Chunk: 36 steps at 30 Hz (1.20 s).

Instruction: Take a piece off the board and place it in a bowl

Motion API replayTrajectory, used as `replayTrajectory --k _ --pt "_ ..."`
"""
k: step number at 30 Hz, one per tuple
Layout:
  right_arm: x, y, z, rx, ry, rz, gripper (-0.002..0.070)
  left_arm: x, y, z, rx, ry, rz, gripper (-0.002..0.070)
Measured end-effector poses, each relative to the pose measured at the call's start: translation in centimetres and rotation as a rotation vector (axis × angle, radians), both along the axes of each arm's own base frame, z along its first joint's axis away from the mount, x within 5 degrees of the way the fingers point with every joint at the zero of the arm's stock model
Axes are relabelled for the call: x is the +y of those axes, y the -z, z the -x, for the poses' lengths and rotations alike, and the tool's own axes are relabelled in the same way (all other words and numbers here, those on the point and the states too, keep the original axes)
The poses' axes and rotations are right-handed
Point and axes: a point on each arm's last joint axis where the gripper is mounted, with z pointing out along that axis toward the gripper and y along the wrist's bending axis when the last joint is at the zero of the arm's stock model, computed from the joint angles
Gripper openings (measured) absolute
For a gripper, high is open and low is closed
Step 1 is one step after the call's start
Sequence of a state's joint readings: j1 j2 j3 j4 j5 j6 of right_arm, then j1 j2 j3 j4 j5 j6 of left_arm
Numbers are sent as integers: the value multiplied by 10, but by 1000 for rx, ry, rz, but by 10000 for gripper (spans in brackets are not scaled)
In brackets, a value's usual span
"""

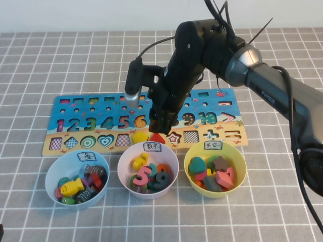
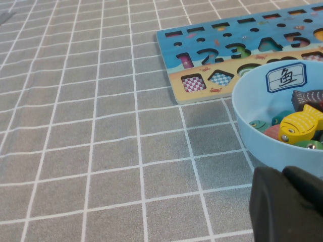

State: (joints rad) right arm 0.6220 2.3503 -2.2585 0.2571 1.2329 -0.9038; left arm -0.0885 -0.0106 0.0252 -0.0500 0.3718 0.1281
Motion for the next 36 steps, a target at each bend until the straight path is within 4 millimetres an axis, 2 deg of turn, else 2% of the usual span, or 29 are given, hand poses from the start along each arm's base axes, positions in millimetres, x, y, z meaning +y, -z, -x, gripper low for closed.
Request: replayTrajectory --k 10,18,25,36 --pt "-1 0 0 -11 -29 2 292 0 0 0 0 0 0 -1" --pt "-1 0 -1 -23 -51 8 370 0 0 0 0 0 0 -1" --pt "-2 12 2 5 -63 37 372 0 0 0 0 0 0 -1" --pt "-1 13 3 -35 -126 78 385 0 0 0 0 0 0 -1"
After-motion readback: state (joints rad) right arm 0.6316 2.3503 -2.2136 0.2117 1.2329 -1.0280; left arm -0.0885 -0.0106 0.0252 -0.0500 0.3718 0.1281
